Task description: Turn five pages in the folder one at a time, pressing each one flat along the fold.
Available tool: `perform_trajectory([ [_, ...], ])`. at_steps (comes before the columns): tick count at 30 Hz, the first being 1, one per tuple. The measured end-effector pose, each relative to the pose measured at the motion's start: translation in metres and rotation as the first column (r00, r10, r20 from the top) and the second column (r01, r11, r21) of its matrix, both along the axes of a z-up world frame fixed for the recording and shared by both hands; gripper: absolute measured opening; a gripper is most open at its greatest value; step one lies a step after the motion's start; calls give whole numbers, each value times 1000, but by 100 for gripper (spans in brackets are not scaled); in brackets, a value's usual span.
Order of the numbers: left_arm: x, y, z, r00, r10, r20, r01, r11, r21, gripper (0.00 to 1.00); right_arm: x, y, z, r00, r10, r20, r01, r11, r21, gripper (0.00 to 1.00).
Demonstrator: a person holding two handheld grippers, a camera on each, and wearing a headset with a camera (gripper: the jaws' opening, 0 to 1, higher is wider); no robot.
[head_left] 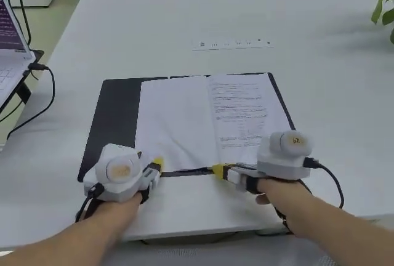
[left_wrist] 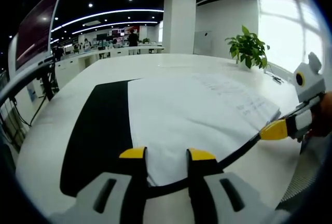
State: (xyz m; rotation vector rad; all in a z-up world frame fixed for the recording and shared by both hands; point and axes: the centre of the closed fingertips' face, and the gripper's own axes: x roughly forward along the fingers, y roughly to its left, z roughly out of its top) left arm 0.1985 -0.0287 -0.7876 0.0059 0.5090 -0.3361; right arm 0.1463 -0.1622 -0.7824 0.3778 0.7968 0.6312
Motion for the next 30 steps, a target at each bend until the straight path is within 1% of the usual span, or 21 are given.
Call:
perform_trajectory([
  [2,0,0,0,1000,-1,-3,1,1000,6,29,-3,-3,5,1000,-19,-16,19,1000,16,0],
  [4,1,0,0,1000,3,-10,-3,1000,8,29,-5,-7,16,998,-52,-39,54,998,41,0],
  [7,2,0,1,1000,10,-25,-10,1000,11,29,-9,-14,32,997,-62,-36,63,997,38,0],
  [9,3,1,1,998,34,-44,-34,999,-12,28,-12,-20,47,997,-78,-23,79,996,47,0],
  [10,3,1,2,996,59,-61,-62,997,-46,27,-14,-25,58,995,-95,-7,95,994,61,0],
  [11,3,1,3,995,67,-77,-72,995,-65,27,-15,-28,64,994,-108,1,107,992,62,0],
  [12,4,0,4,992,77,-103,-87,992,-94,28,-16,-34,74,991,-127,30,125,990,61,0],
  [14,4,-5,5,988,48,-146,-67,990,-126,33,-18,-44,87,986,-150,67,146,988,56,0],
  [15,4,-7,6,984,44,-171,-69,987,-145,37,-19,-48,93,985,-157,78,153,987,54,0],
  [16,1,-9,8,975,41,-217,-77,984,-159,40,-21,-52,96,983,-163,78,160,986,51,0],
  [17,2,-12,17,979,29,-203,-64,983,-171,40,-21,-60,102,978,-184,102,180,983,43,0],
  [19,-1,-16,31,984,10,-177,-46,979,-196,35,-22,-68,112,972,-200,125,195,980,48,0],
  [20,-2,-19,40,987,3,-163,-39,974,-222,34,-23,-73,116,969,-207,133,202,978,47,0],
  [21,-8,-24,56,987,-5,-160,-39,963,-266,35,-23,-80,122,963,-227,149,222,974,45,0],
  [22,-10,-25,59,987,-7,-162,-39,961,-275,36,-24,-87,127,957,-241,158,238,970,42,0],
  [23,-14,-28,74,990,-13,-139,-31,949,-314,40,-25,-91,131,955,-248,163,244,969,45,0],
  [24,-18,-28,81,992,-15,-128,-27,947,-321,42,-25,-95,133,952,-254,169,250,967,45,0],
  [25,-23,-28,88,992,-10,-128,-32,945,-325,45,-25,-102,139,946,-265,190,263,964,34,0],
  [26,-28,-29,100,994,-12,-108,-27,938,-346,49,-25,-107,142,941,-272,204,272,962,26,0],
  [27,-35,-28,108,995,-7,-102,-29,938,-346,52,-26,-112,146,938,-277,208,279,960,21,0],
  [30,-47,-26,127,996,1,-90,-33,935,-354,62,-28,-123,154,928,-288,237,300,954,-16,0],
])
